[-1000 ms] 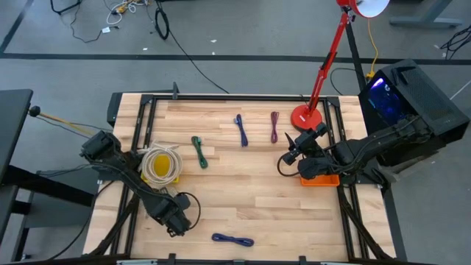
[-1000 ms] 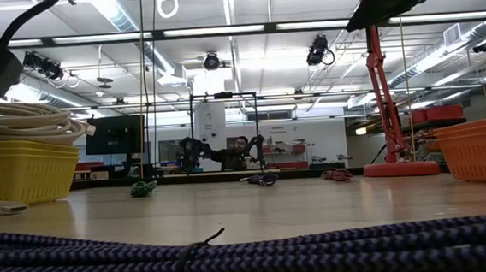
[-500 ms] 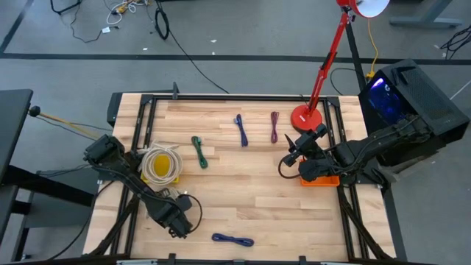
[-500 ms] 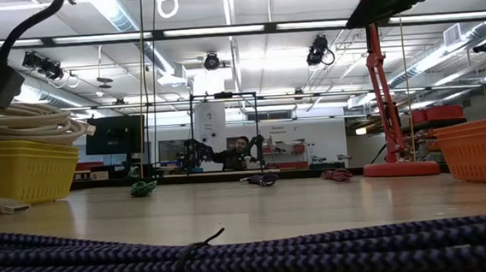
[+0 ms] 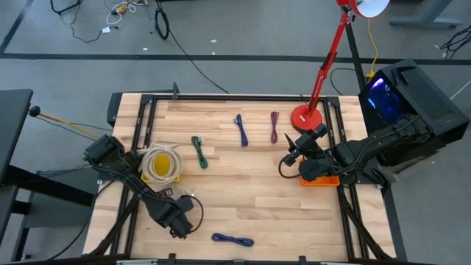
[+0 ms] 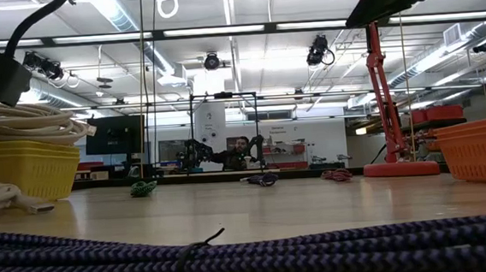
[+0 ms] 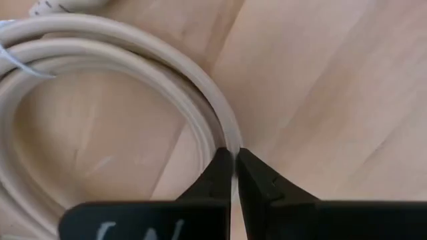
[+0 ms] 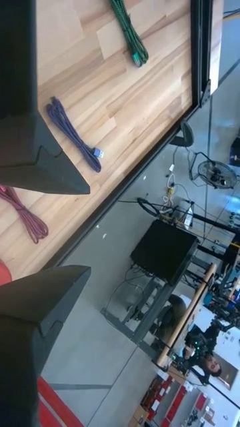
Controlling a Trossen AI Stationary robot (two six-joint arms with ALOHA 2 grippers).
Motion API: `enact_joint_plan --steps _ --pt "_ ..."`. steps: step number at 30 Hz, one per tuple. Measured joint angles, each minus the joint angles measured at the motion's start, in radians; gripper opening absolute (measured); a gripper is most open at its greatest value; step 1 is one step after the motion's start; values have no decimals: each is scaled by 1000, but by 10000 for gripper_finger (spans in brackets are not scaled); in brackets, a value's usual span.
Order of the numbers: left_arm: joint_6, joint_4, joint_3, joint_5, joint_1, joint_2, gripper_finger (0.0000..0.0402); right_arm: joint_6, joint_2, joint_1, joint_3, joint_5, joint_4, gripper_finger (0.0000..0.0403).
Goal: Pick & Place USB Port
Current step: Put the brown HDMI cable into the yellow basket
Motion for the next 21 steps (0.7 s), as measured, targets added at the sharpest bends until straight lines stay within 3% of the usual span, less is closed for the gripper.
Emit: enact_joint_plan --steps 9,14,21 --pt "-2 -8 102 -3 -3 7 8 -12 0 0 0 0 0 185" --pt "-15 -67 197 -99 -15 6 8 -17 0 0 0 0 0 185" --pt "80 -126 367 -252 -15 4 8 -19 0 0 0 0 -1 185"
